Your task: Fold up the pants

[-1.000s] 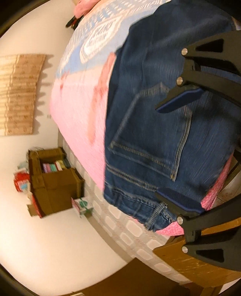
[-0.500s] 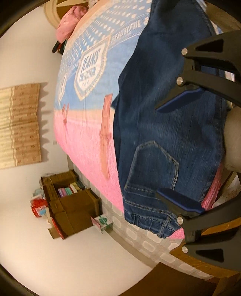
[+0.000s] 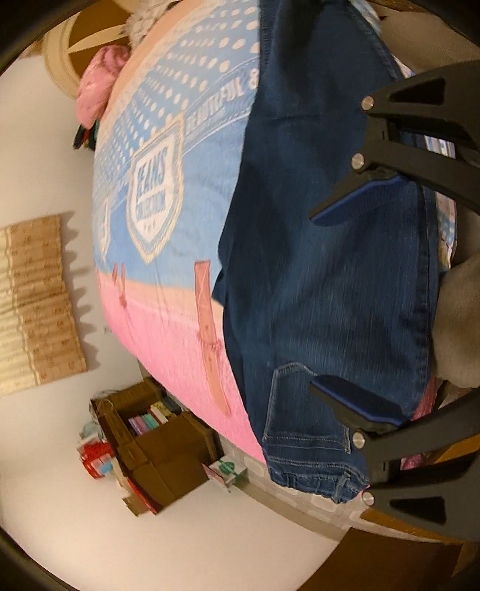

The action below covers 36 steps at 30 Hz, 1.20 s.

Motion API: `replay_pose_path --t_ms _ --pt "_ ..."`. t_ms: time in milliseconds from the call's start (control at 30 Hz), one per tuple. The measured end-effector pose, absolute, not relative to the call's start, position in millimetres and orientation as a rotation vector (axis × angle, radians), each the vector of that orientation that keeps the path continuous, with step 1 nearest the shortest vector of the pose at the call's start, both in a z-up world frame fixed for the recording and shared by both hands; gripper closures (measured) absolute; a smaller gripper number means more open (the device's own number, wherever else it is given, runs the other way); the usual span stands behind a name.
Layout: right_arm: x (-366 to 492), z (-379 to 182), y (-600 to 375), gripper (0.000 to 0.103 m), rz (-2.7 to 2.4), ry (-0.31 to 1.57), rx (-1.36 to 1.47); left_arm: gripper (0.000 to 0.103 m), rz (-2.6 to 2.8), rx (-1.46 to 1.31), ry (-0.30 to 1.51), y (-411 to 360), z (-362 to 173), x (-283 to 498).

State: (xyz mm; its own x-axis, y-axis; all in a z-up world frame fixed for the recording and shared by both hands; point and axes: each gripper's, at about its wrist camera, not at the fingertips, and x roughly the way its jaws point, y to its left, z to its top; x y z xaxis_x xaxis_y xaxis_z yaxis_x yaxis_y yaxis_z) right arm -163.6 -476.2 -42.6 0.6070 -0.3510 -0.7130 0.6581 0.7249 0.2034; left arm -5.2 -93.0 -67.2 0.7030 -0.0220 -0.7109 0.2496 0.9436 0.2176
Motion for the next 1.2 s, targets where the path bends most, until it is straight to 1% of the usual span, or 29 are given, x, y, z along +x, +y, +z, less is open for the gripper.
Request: replay_pose_path --t_ms 67,100,167,200,367,500,633,767,800,833,900,933,1000,1067,1200 --pt "-184.5 -53.4 -508.1 0.046 -0.649 0.685 0.580 0.018 -0.157 0.326 0.784 -97.6 -70.7 -5.7" --pt "-200.3 -60.1 -530.9 0.057 -0.674 0.673 0.651 0.018 -0.157 0.327 0.788 -98.3 -71.8 -5.0" --pt "-231.2 -68.6 -562.5 0.058 -0.735 0.636 0.727 0.018 -0.151 0.332 0.804 -99.8 -76.6 -2.9" --pt "-246.9 -73.4 -578.7 0.058 -0.753 0.630 0.717 0.018 -0.148 0.334 0.809 -101.2 -78.7 -1.4" --pt "-260.4 -99.5 -611.0 0.058 -0.650 0.704 0.635 0.018 -0.148 0.291 0.886 -106.5 -92.0 6.8" --pt "-240.5 -122.9 -626.3 0.058 -0.588 0.777 0.582 0.018 -0.167 0.297 0.880 -117.5 -90.3 2.7" --pt "-213.1 -129.0 -639.8 0.058 -0.544 0.765 0.552 0.018 -0.156 0.317 0.866 -122.1 -87.5 -0.8" --pt "-173.3 -146.2 -645.9 0.058 -0.471 0.859 0.451 0.018 -0.142 0.309 0.891 -120.7 -91.2 0.6" --pt "-164.4 -153.2 -644.4 0.062 -0.444 0.892 0.416 0.018 -0.136 0.314 0.894 -120.9 -92.6 0.6" --pt "-157.3 -158.8 -640.0 0.068 -0.445 0.935 0.351 0.018 -0.129 0.322 0.899 -121.1 -94.5 0.3" --pt "-157.3 -154.9 -632.7 0.083 -0.424 0.927 0.287 0.018 -0.116 0.332 0.906 -121.5 -98.0 0.7" --pt "-158.1 -153.4 -631.4 0.087 -0.425 0.932 0.278 0.018 -0.112 0.334 0.911 -122.0 -99.6 1.7" --pt "-164.5 -147.9 -632.7 0.090 -0.414 0.917 0.293 0.018 -0.108 0.336 0.921 -123.8 -102.3 4.2" --pt "-174.4 -135.7 -639.7 0.092 -0.432 0.860 0.328 0.018 -0.109 0.337 0.924 -126.9 -103.4 5.0" --pt "-206.3 -90.5 -658.3 0.093 -0.477 0.607 0.438 0.018 -0.112 0.339 0.905 -132.1 -101.0 3.0"
